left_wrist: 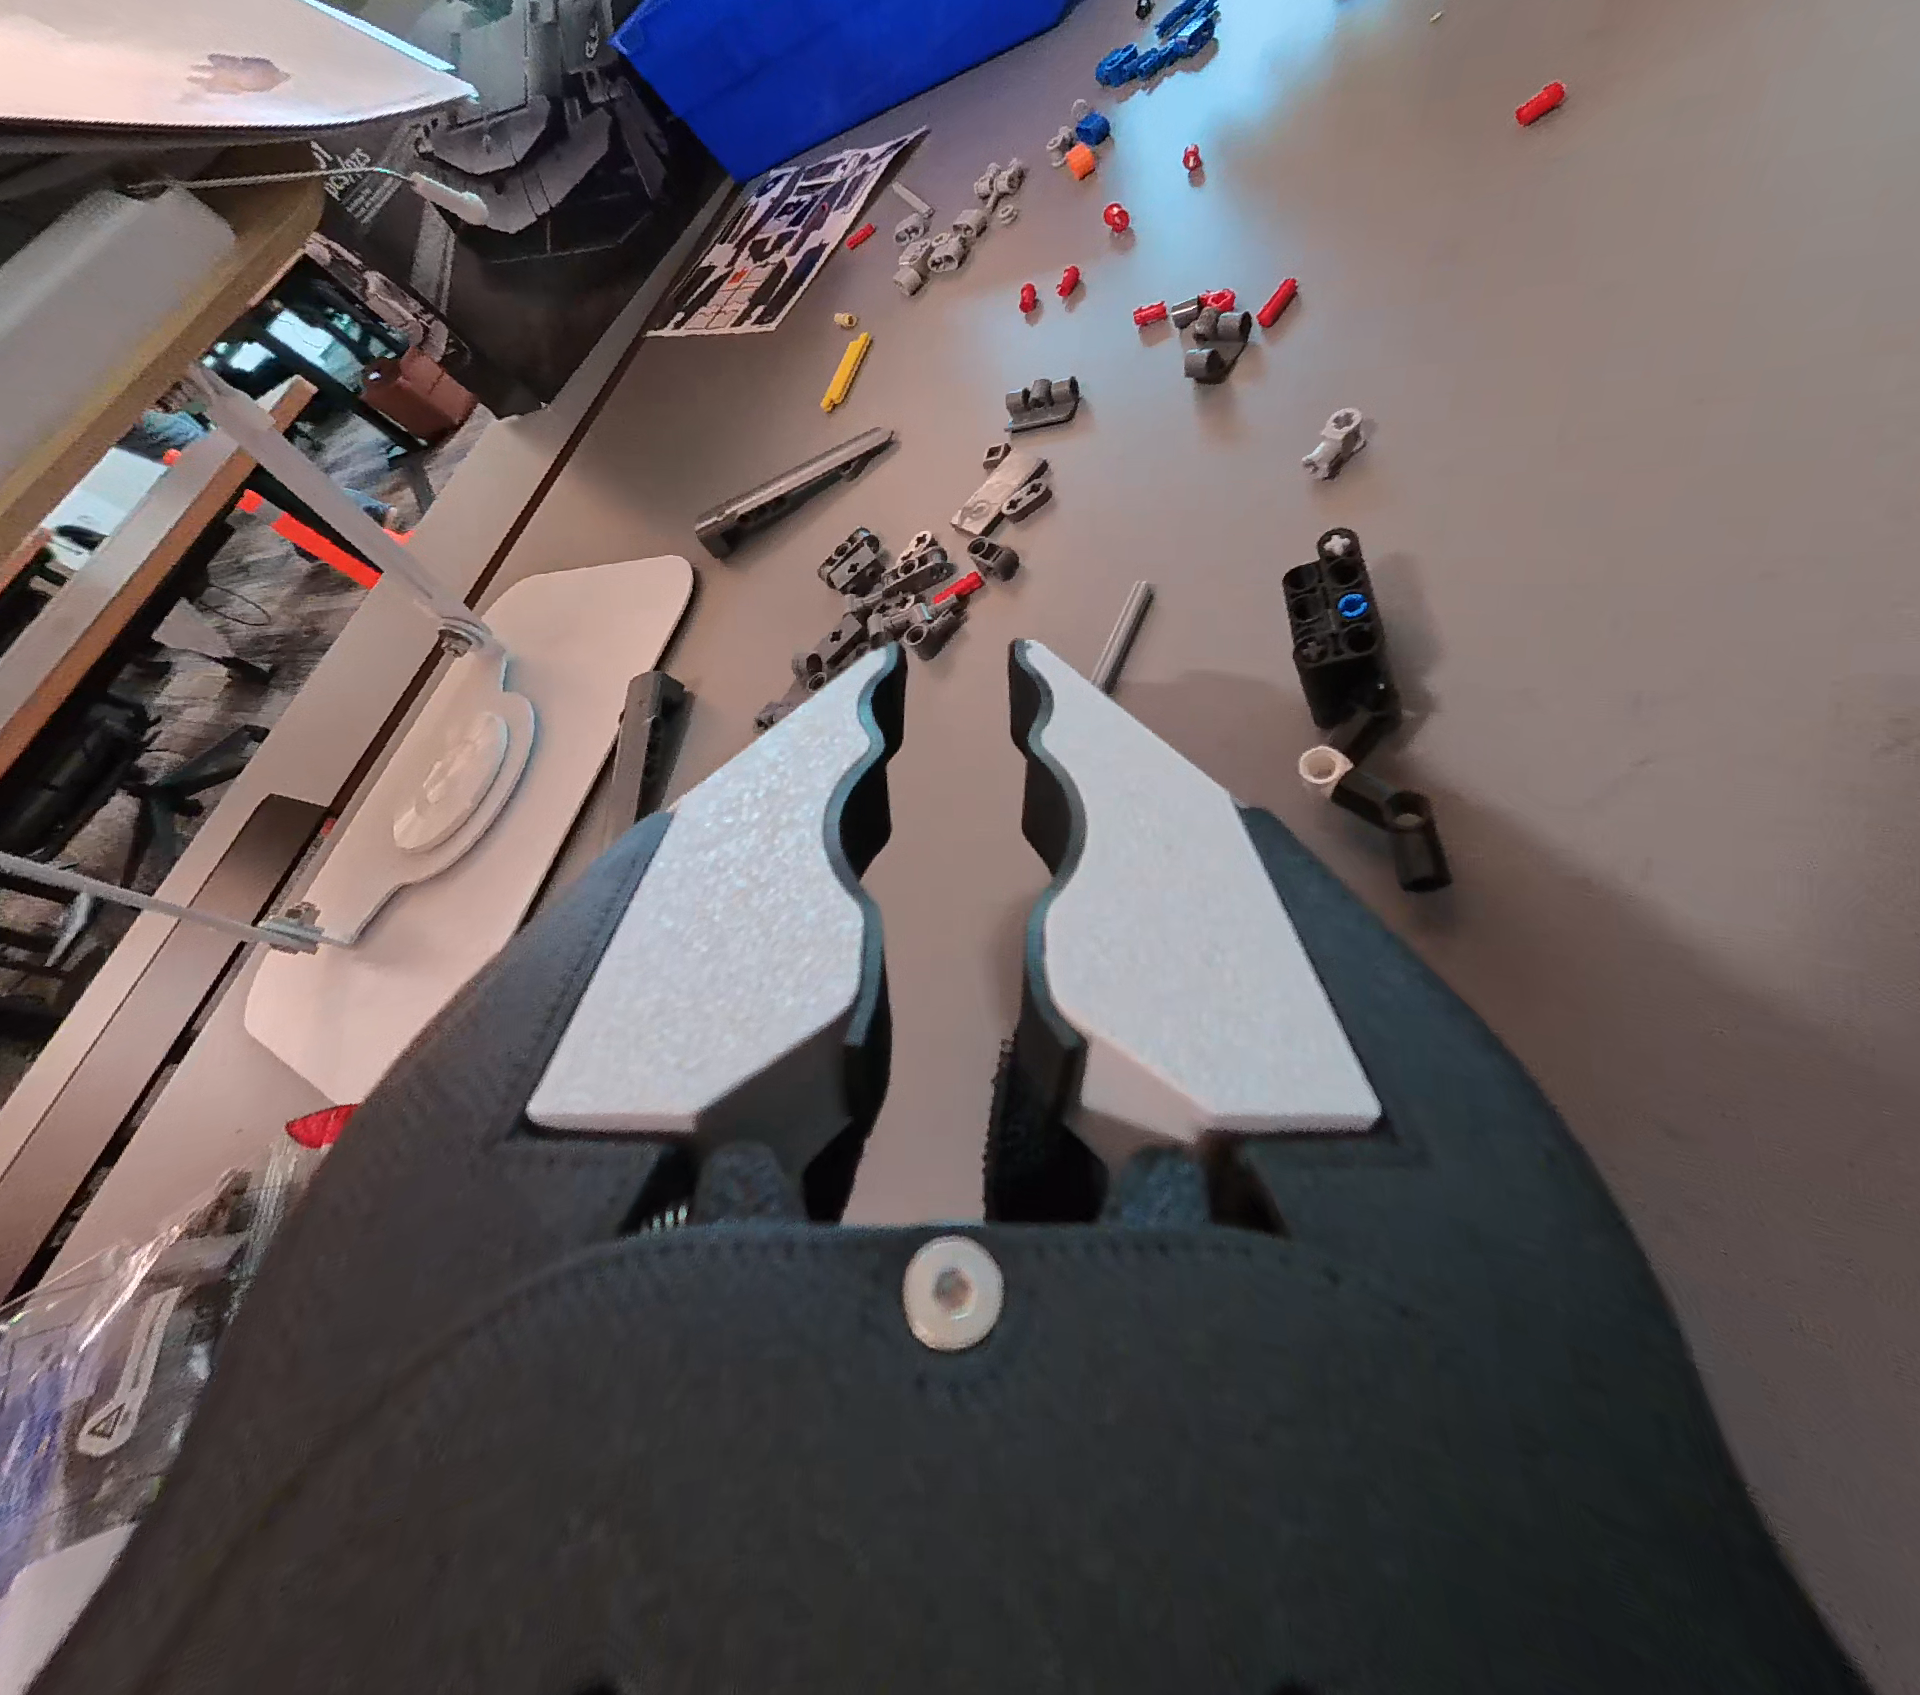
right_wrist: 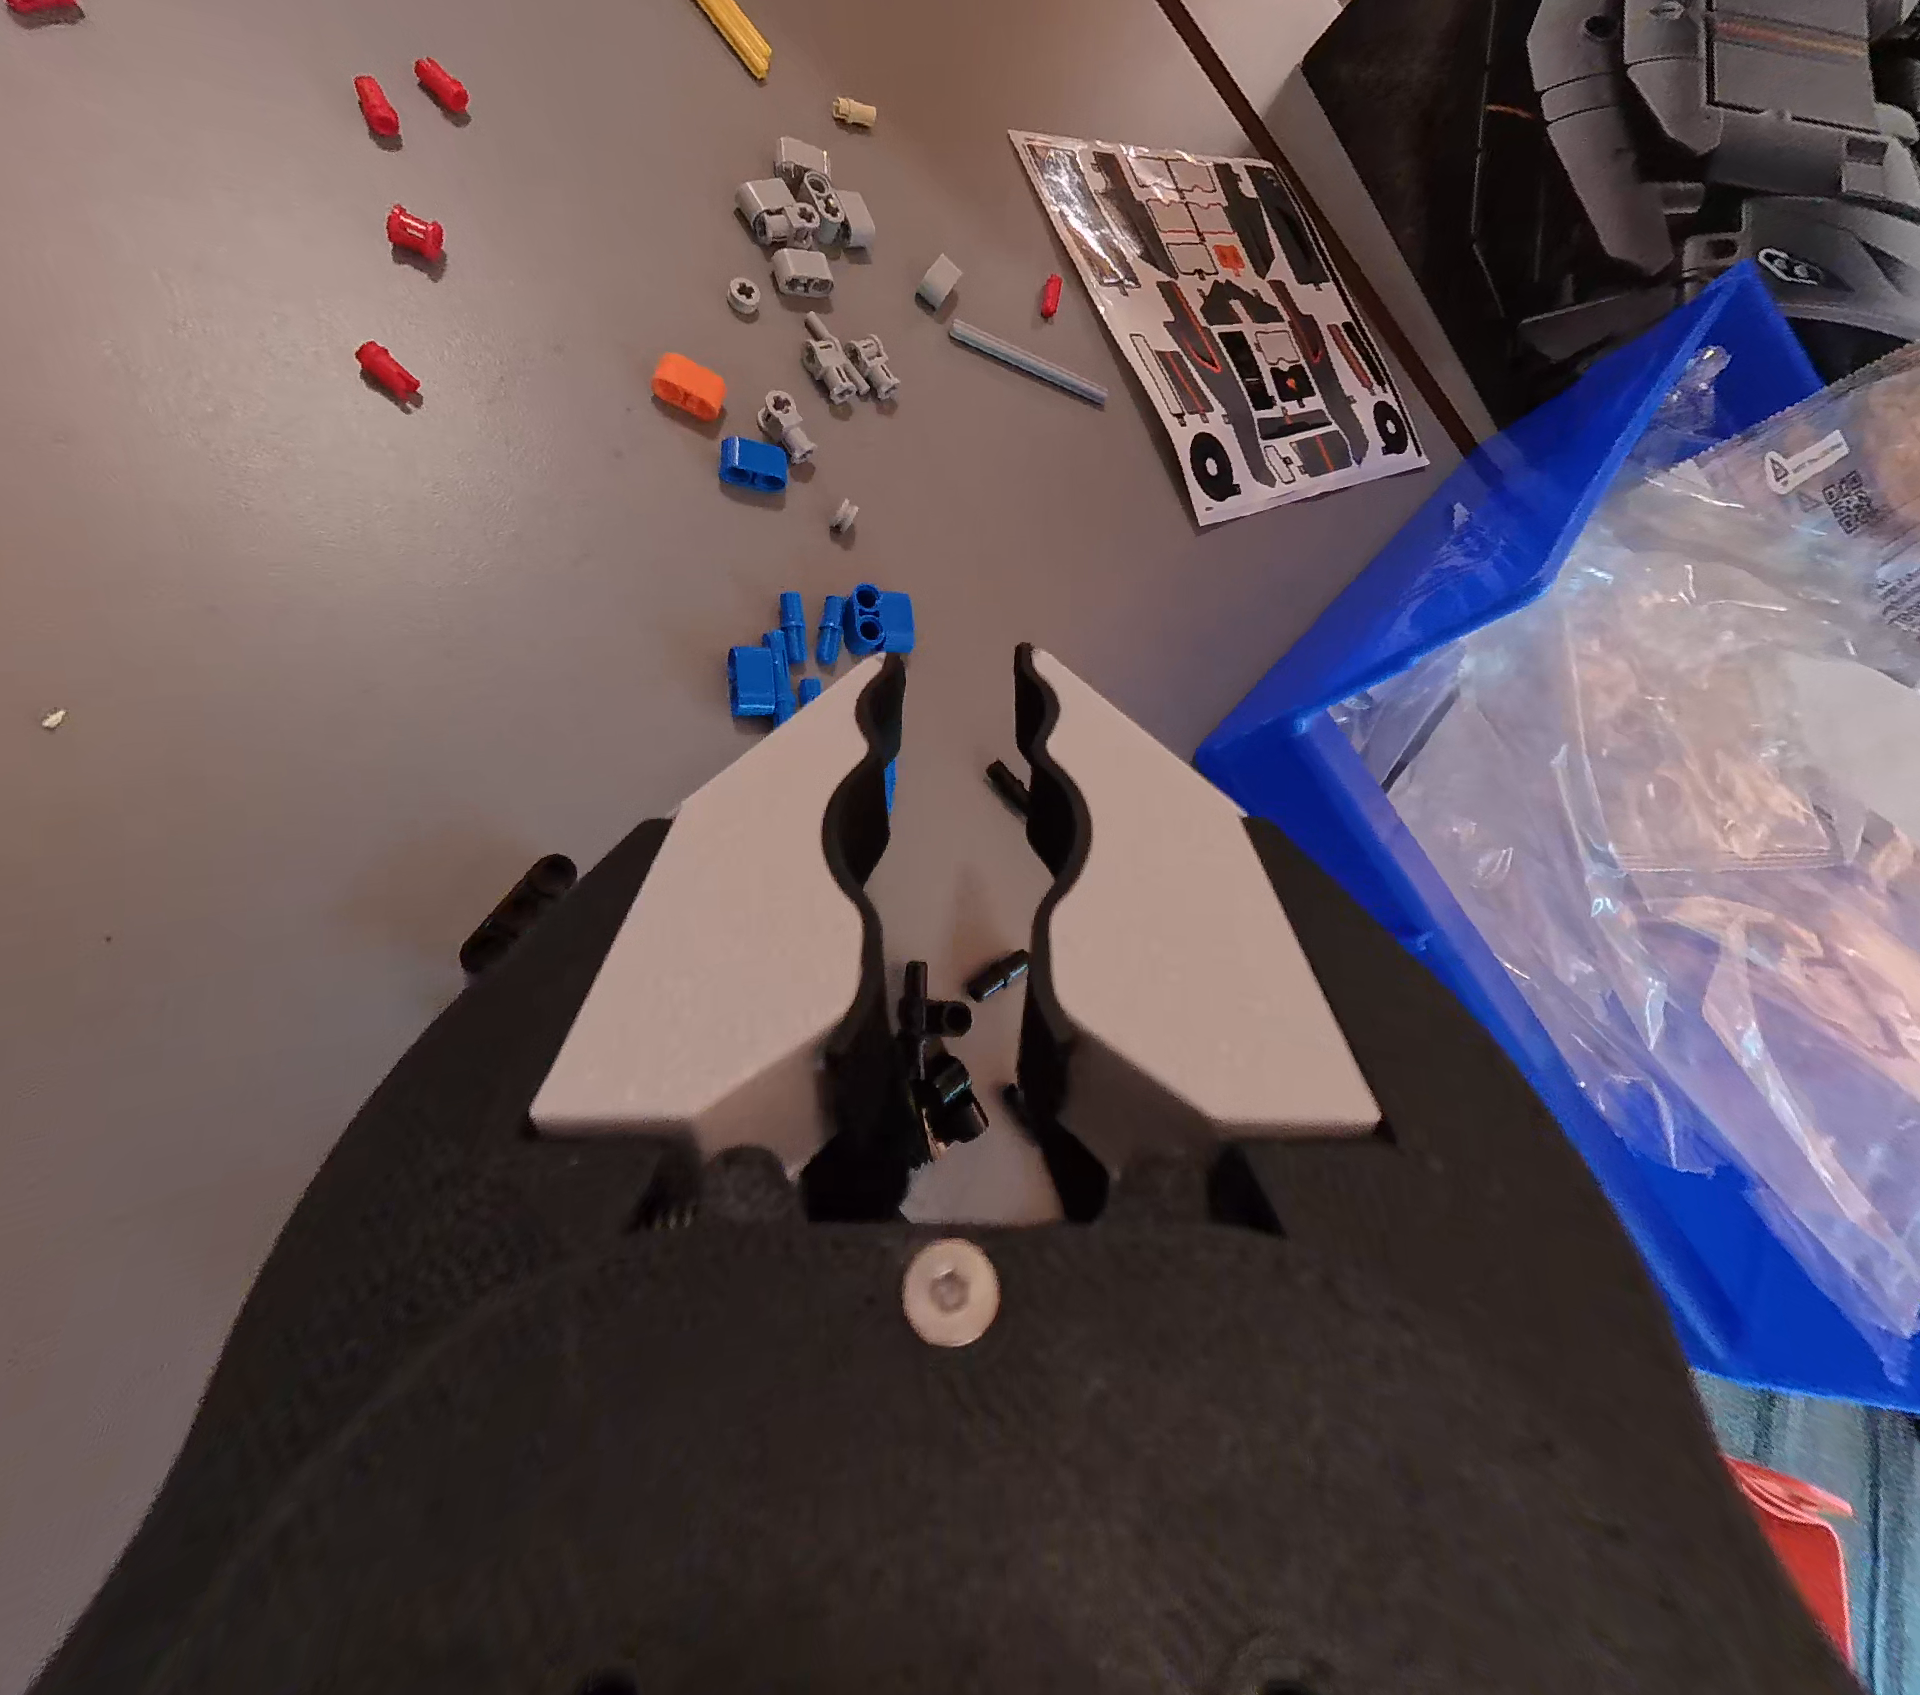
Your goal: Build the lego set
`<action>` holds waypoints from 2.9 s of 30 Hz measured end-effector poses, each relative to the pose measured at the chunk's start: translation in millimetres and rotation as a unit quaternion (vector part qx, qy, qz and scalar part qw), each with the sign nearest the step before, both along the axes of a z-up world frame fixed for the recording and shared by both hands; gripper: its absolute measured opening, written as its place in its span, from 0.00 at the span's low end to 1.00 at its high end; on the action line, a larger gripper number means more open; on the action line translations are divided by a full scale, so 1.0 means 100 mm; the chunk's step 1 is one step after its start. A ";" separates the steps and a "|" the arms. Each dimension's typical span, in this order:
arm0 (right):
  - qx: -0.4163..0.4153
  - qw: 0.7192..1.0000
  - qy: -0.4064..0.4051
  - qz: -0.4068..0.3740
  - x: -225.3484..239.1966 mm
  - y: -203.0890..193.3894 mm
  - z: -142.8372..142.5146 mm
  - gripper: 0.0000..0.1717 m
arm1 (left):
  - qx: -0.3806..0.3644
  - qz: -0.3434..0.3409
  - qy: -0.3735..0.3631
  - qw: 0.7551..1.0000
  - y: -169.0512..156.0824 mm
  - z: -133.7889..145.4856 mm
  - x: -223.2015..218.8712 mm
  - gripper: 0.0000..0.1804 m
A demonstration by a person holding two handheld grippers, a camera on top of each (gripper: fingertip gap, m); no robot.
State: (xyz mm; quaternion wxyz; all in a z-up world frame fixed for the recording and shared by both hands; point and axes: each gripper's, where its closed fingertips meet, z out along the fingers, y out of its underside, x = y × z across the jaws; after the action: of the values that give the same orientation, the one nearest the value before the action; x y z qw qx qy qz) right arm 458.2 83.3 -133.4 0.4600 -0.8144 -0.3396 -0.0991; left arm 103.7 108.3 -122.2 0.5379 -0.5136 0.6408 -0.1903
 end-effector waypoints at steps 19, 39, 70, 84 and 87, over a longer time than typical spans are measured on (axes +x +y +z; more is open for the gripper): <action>-0.161 0.986 -0.018 0.034 -0.06 -0.19 -0.23 0.14 | -0.009 -0.014 0.022 1.000 -0.05 -0.07 0.00 0.13; -0.244 0.967 0.058 0.047 -0.10 -0.15 -0.42 0.01 | -0.004 -0.026 0.031 0.999 -0.08 -0.09 0.02 0.13; -0.086 0.974 0.067 0.196 -1.74 -0.28 0.27 0.01 | -0.130 0.024 0.107 0.985 -0.37 -0.05 -0.28 0.23; -0.092 0.939 0.044 0.330 -2.60 0.16 0.27 0.01 | -0.120 0.050 0.103 0.986 -0.31 -0.09 -0.38 0.24; -0.093 0.937 0.047 0.334 -2.62 0.18 0.16 0.01 | -0.122 0.052 0.102 0.986 -0.30 -0.10 -0.38 0.24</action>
State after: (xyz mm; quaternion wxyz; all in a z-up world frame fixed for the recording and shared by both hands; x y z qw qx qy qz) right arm 196.1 101.1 -117.3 0.4038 -0.6973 -0.5777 0.1303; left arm 65.8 78.8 -132.2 0.4124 -0.6242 0.6371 -0.1854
